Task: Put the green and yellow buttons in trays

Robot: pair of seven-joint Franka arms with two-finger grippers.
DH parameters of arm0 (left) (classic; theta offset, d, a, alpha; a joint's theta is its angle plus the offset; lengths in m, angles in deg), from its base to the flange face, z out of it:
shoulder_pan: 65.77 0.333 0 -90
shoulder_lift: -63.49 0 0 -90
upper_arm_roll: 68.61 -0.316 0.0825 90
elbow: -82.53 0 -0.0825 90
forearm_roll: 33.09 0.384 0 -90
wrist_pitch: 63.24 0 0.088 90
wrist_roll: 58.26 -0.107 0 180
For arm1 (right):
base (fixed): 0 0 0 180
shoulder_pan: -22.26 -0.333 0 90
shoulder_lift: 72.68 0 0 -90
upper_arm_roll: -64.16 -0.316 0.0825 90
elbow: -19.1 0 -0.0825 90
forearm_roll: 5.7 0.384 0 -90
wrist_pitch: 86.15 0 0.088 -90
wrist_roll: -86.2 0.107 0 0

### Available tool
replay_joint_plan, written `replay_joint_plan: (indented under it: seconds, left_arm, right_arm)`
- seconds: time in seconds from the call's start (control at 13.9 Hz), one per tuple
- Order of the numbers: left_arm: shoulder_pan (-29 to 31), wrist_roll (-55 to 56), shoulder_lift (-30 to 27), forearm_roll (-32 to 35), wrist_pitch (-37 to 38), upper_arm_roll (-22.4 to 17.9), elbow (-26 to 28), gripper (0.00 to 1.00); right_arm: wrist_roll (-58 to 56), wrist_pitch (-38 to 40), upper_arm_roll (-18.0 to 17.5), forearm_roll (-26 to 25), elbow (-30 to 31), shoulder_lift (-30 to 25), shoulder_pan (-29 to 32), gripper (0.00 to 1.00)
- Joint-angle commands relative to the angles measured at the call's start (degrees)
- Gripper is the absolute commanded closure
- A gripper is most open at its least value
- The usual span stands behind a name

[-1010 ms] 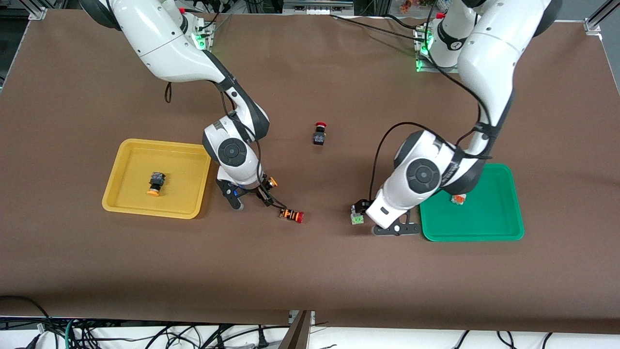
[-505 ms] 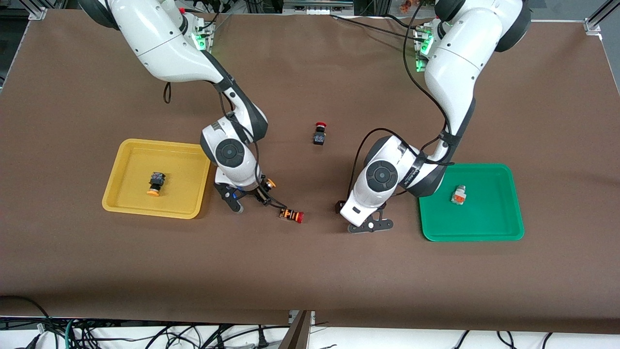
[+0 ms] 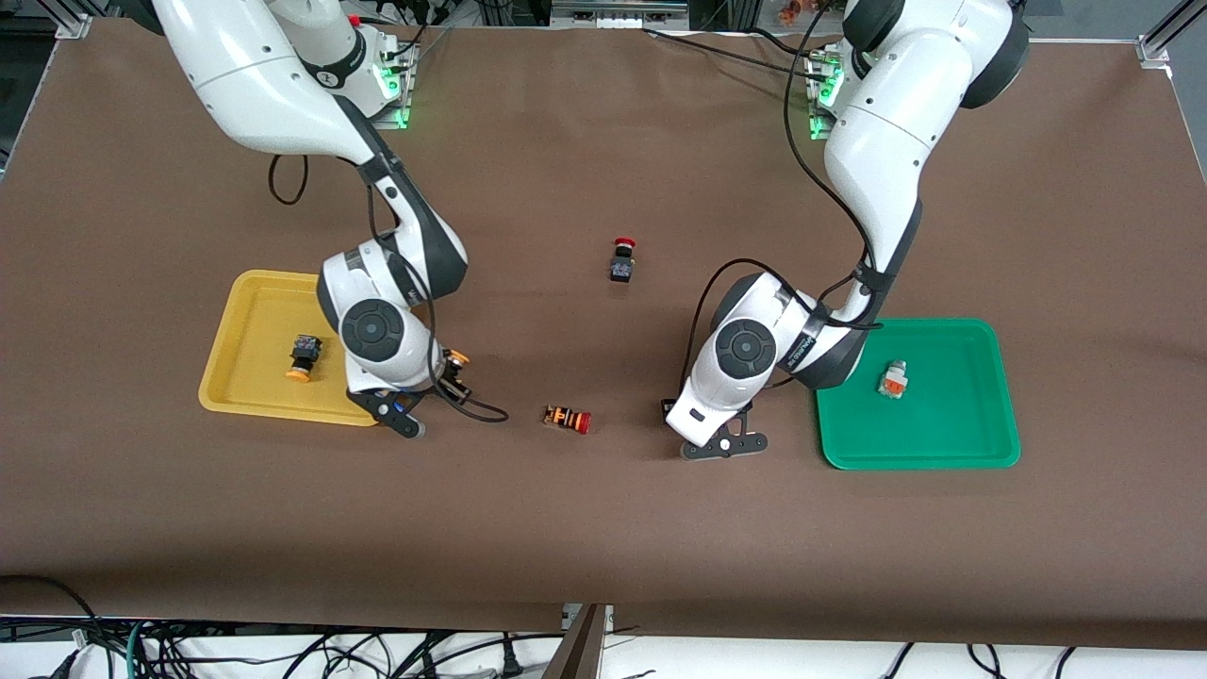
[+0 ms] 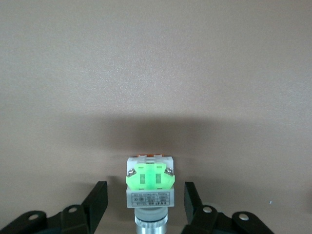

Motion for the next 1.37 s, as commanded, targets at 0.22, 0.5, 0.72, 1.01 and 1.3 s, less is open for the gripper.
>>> replay_joint_plan:
  seconds: [0.22, 0.5, 0.72, 1.01, 1.3]
  left_arm:
    - [-0.04, -4.33, -0.48, 1.30, 1.20, -0.71, -2.31, 0.98]
    - [2.25, -11.36, -4.61, 1.04, 10.77, -0.54, -2.48, 0.99]
    - [4.18, -17.76, -8.21, 1.21, 17.88, -0.54, -2.22, 1.00]
    - [11.38, -31.56, -12.16, 0.33, 25.27, 0.08, -1.17, 1.00]
    - [20.51, -47.90, -16.03, 0.33, 31.18, 0.08, 2.15, 1.00]
  right_arm:
    - [-16.90, 4.82, 1.52, -0.15, 4.18, -4.61, 3.44, 1.00]
    - [-23.77, 2.20, 1.70, -0.15, 10.67, -8.03, 6.51, 1.00]
    - [-26.32, -4.31, 1.70, -0.15, 18.14, -11.03, 8.36, 1.00]
    - [-30.27, -13.27, 1.79, -0.15, 27.63, -14.19, 10.91, 0.93]
    - [-30.46, -13.99, 2.31, -0.07, 28.10, -15.24, 11.35, 0.03]
